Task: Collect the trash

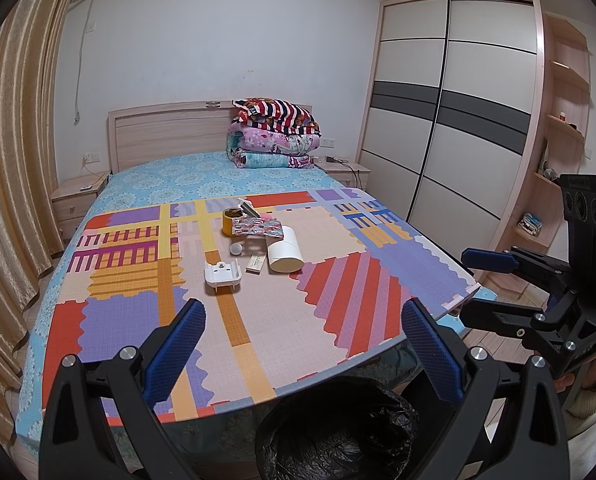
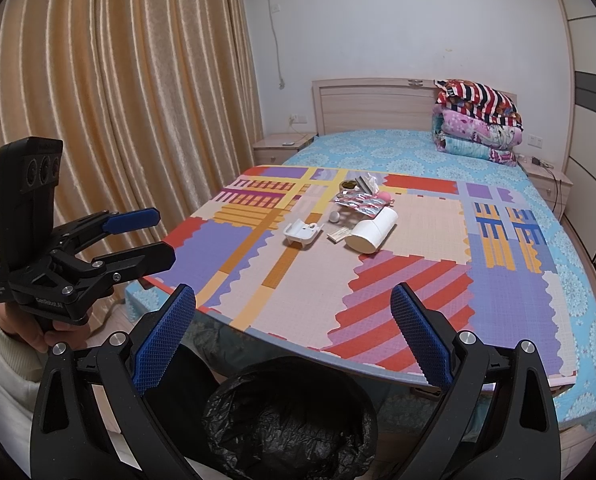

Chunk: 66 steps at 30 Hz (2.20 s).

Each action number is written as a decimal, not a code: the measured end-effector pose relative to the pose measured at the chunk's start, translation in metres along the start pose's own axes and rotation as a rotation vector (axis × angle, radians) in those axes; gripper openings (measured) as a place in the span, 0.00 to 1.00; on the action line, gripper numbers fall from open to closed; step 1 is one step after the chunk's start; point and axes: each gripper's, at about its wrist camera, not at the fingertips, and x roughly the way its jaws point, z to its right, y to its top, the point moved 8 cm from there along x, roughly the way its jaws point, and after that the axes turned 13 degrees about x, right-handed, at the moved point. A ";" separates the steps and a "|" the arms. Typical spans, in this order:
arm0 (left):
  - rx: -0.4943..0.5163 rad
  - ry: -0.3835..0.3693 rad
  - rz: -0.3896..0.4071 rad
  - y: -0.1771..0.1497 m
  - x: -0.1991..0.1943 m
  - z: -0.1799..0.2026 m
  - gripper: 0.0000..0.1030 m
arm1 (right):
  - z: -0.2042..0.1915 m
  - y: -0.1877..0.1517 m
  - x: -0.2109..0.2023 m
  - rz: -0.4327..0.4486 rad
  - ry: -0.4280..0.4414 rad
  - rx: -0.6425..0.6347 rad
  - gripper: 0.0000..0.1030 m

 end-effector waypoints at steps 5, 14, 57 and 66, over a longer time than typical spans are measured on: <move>0.001 -0.002 0.000 0.000 0.000 0.000 0.92 | 0.000 0.000 0.000 0.000 -0.001 0.001 0.96; -0.010 0.008 -0.010 -0.001 0.004 -0.009 0.92 | -0.007 0.003 0.003 -0.009 0.002 0.001 0.96; -0.102 0.090 -0.280 -0.041 0.232 -0.120 0.77 | 0.099 0.059 0.266 -0.241 -0.230 0.187 0.84; -0.080 0.126 -0.324 -0.050 0.251 -0.121 0.54 | 0.110 0.055 0.280 -0.239 -0.309 0.167 0.61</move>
